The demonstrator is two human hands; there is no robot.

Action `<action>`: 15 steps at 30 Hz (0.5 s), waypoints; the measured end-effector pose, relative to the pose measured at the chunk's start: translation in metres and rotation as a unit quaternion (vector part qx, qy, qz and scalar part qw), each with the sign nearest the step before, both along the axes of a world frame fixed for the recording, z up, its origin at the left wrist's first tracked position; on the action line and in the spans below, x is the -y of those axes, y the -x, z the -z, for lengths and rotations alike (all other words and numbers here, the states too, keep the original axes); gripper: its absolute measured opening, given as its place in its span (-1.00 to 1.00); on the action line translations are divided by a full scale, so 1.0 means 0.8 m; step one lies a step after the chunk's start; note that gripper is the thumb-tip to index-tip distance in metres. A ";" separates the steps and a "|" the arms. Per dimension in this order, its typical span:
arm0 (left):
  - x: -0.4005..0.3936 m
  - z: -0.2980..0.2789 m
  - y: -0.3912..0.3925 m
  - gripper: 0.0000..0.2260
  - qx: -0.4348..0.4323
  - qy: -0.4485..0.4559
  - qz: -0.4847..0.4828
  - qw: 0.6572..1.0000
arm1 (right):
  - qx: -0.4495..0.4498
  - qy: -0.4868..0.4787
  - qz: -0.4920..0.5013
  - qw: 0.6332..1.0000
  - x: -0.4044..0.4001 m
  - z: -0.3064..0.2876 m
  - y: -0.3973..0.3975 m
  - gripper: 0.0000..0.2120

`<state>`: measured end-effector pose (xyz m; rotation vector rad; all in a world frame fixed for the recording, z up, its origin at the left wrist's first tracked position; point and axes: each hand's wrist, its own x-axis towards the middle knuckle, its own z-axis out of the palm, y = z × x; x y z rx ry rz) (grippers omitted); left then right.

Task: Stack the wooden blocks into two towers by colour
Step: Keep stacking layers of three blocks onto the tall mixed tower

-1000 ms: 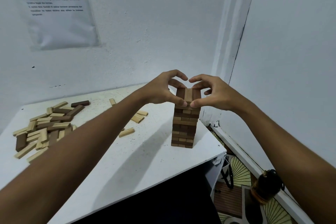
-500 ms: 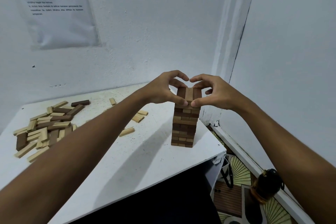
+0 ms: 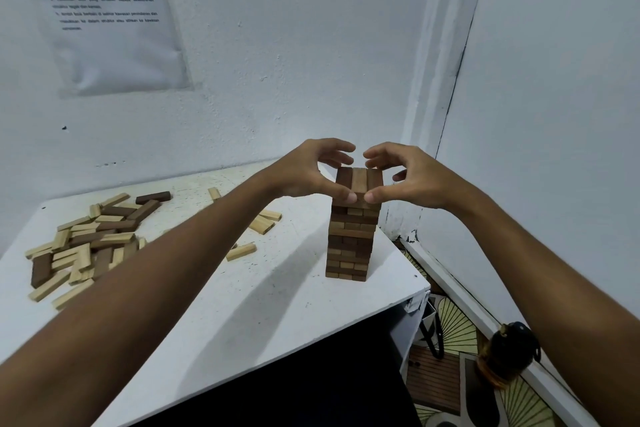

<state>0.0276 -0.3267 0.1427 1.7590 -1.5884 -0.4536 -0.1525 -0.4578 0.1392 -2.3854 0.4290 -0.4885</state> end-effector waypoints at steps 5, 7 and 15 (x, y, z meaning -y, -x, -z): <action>-0.005 0.006 -0.005 -0.48 -0.002 0.031 -0.021 0.999 | 0.023 -0.018 0.006 1.000 0.002 0.000 0.009 -0.58; -0.006 0.010 -0.005 -0.53 0.001 0.037 -0.026 0.999 | 0.027 -0.019 0.006 0.999 0.002 0.000 0.011 -0.63; -0.007 0.014 -0.007 -0.59 0.019 0.035 -0.020 0.999 | 0.023 -0.008 0.008 1.000 -0.004 0.001 0.012 -0.62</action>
